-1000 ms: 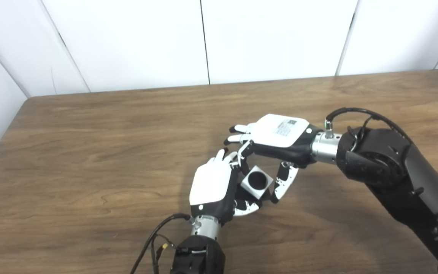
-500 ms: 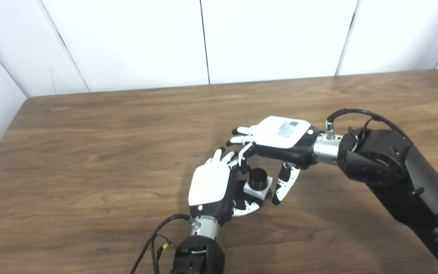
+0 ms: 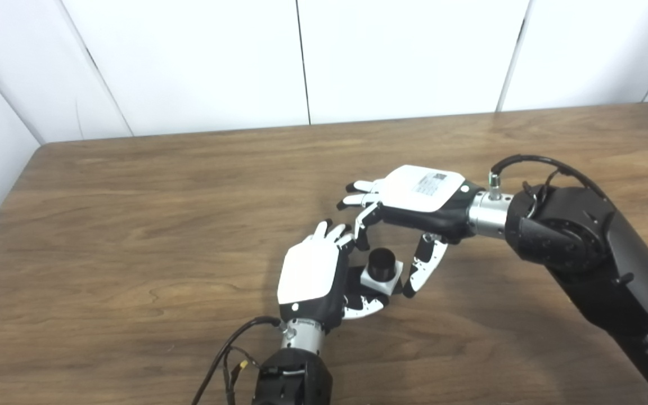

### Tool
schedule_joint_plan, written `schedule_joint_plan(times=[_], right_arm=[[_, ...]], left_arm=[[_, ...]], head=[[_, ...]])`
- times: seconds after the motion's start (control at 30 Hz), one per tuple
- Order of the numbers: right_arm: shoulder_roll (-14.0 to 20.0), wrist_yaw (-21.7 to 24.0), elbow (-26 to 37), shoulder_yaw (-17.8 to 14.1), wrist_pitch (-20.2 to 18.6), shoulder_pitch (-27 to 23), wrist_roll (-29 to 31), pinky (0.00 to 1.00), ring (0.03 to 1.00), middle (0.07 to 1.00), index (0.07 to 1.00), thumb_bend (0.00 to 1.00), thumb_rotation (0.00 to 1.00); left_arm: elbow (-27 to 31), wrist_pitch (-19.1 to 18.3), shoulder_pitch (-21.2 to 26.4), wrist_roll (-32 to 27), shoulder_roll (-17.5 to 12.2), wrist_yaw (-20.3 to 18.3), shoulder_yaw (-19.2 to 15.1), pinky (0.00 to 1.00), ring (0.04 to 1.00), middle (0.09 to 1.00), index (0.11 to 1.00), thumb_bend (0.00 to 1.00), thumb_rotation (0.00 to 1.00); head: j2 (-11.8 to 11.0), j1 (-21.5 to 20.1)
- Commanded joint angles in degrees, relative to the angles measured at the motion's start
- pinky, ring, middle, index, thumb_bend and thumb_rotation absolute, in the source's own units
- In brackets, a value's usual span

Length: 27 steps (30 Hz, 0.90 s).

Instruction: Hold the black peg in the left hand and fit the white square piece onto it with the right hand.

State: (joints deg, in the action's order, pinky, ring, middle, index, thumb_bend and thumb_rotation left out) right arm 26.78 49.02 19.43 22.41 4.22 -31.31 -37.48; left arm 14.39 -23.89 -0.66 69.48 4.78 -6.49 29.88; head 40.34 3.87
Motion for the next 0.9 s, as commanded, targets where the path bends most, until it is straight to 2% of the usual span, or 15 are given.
schedule_joint_plan(times=[0.0, 0.37, 0.57, 0.87], right_arm=[[-0.1, -1.6, 0.5, -1.4, -0.4, -3.3, 0.6, 0.93, 1.0, 0.946, 0.65, 0.93, 0.26], [0.5, -2.4, 0.1, -3.5, -0.5, -3.3, 1.9, 0.92, 1.0, 0.941, 0.653, 0.95, 0.27], [0.8, -2.3, 0.1, -5.1, -2.3, -2.8, 2.9, 0.93, 1.0, 0.946, 0.662, 0.95, 0.29], [1.4, -1.9, 0.4, -6.4, -4.8, -1.8, 4.0, 0.9, 1.0, 0.958, 0.746, 0.99, 0.35]], left_arm=[[0.9, 0.8, -0.1, 0.1, 1.8, 2.9, 0.2, 0.88, 0.965, 0.894, 0.69, 0.78, 0.26], [2.6, 0.4, -0.1, -0.9, 0.4, 1.9, -2.8, 0.89, 0.978, 0.905, 0.727, 0.8, 0.32], [4.5, 0.8, -0.5, -2.2, -0.6, 1.1, -4.8, 0.89, 0.972, 0.908, 0.751, 0.82, 0.35], [7.3, 1.6, -1.6, -4.7, -1.5, 0.6, -7.2, 0.88, 0.953, 0.91, 0.82, 0.89, 0.44]], head=[[0.1, 0.0], [0.0, -0.1], [-0.1, -0.3], [-0.2, -0.7]])
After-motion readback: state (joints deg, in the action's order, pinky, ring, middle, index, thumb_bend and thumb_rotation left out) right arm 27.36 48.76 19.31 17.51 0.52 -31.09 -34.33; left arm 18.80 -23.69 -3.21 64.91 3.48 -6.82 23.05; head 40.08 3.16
